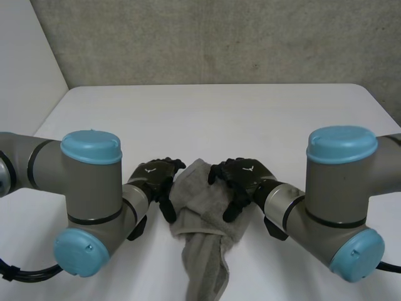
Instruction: Fold the towel.
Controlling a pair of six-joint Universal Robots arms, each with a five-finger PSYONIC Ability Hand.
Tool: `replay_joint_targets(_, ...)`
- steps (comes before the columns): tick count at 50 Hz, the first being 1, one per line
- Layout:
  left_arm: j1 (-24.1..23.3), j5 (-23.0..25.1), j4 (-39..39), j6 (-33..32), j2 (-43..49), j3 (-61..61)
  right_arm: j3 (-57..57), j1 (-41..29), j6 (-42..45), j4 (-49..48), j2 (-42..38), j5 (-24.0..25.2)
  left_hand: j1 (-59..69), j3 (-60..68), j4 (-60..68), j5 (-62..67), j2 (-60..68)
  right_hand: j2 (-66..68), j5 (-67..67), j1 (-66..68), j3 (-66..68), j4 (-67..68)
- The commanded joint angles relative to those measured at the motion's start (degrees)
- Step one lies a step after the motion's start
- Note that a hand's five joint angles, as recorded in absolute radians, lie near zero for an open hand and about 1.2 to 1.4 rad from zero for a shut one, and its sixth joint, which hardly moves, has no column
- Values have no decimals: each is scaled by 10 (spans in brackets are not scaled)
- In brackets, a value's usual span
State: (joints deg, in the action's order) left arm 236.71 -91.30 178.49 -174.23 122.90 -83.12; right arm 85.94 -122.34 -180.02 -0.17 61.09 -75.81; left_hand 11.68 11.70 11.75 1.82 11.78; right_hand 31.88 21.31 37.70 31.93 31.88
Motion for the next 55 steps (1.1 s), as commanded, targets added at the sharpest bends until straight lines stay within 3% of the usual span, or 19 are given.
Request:
replay_joint_targets(1,-5,1,3,13,-7,1,25,6,-29,-57,16,-10,21,21,20,19,20,481,486,422,480,480)
replay_joint_targets(8,-17,1,2,31,-8,0,41,55,-11,-84,88,-55,19,19,18,18,18,481,487,423,481,481)
replay_joint_targets(12,-28,2,3,30,-8,-1,81,137,47,-73,108,-36,17,17,17,16,16,481,487,423,481,481)
replay_joint_targets(17,-45,2,6,30,-1,13,117,175,80,-72,109,-6,19,19,18,18,18,481,487,423,481,481)
replay_joint_targets(26,-93,1,12,22,42,60,147,195,84,-76,109,13,29,29,28,28,28,481,487,423,481,481)
replay_joint_targets(39,-99,-4,12,18,107,136,148,195,84,-75,109,20,140,140,139,139,139,481,487,423,481,481)
replay_joint_targets(42,-99,-4,11,10,118,157,148,194,85,-75,109,21,192,192,192,191,191,481,487,423,481,481)
replay_joint_targets(44,-99,0,12,2,125,166,147,194,85,-76,109,21,316,316,315,315,315,481,487,423,481,481)
replay_joint_targets(45,-99,0,12,2,125,166,147,194,85,-76,109,21,317,317,316,315,316,481,487,423,481,481)
replay_joint_targets(46,-99,-1,13,-1,128,169,145,194,85,-76,109,20,420,420,419,419,419,481,487,423,481,481)
replay_joint_targets(47,-99,-1,13,-1,128,169,142,193,85,-76,109,20,421,421,420,420,420,481,487,423,481,481)
replay_joint_targets(49,-99,-7,20,-8,131,174,138,192,85,-78,109,20,682,682,681,681,681,481,487,423,481,481)
replay_joint_targets(55,-90,-40,33,-22,112,183,97,190,85,-80,101,18,683,683,682,682,682,481,487,423,481,481)
